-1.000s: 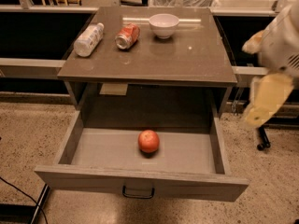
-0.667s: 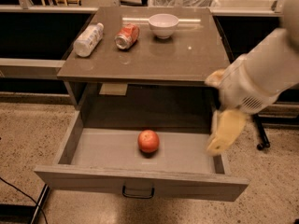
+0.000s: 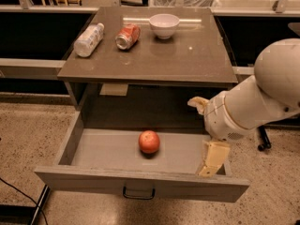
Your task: Pick apple from top drawer and place on counter
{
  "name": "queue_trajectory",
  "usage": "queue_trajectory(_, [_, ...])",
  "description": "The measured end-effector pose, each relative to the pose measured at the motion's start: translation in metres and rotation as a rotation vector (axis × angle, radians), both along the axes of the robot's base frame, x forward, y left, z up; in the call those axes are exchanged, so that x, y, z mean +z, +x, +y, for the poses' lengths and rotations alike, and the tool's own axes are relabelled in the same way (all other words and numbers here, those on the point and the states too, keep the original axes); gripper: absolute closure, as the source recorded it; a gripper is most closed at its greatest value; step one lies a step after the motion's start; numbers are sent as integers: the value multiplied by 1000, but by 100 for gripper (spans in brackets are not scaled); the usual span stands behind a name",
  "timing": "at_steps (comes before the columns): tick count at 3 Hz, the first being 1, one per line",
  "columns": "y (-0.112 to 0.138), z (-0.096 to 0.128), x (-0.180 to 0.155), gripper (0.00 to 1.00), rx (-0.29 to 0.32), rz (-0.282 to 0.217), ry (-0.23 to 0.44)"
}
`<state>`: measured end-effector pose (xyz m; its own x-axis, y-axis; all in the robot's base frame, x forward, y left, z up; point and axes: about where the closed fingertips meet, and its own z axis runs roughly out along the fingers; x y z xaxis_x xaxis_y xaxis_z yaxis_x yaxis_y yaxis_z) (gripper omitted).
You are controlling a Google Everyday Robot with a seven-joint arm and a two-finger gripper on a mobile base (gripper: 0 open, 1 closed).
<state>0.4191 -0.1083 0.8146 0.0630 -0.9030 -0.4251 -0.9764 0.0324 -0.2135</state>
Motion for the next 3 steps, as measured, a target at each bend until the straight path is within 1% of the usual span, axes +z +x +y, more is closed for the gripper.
queue_trajectory(1, [21,26,-10,0,12,22,99])
queue_trajectory(2, [69,60,-54,0,-30,100,261])
queue_trajectory(3, [92,80,-91,0,-67,119,329])
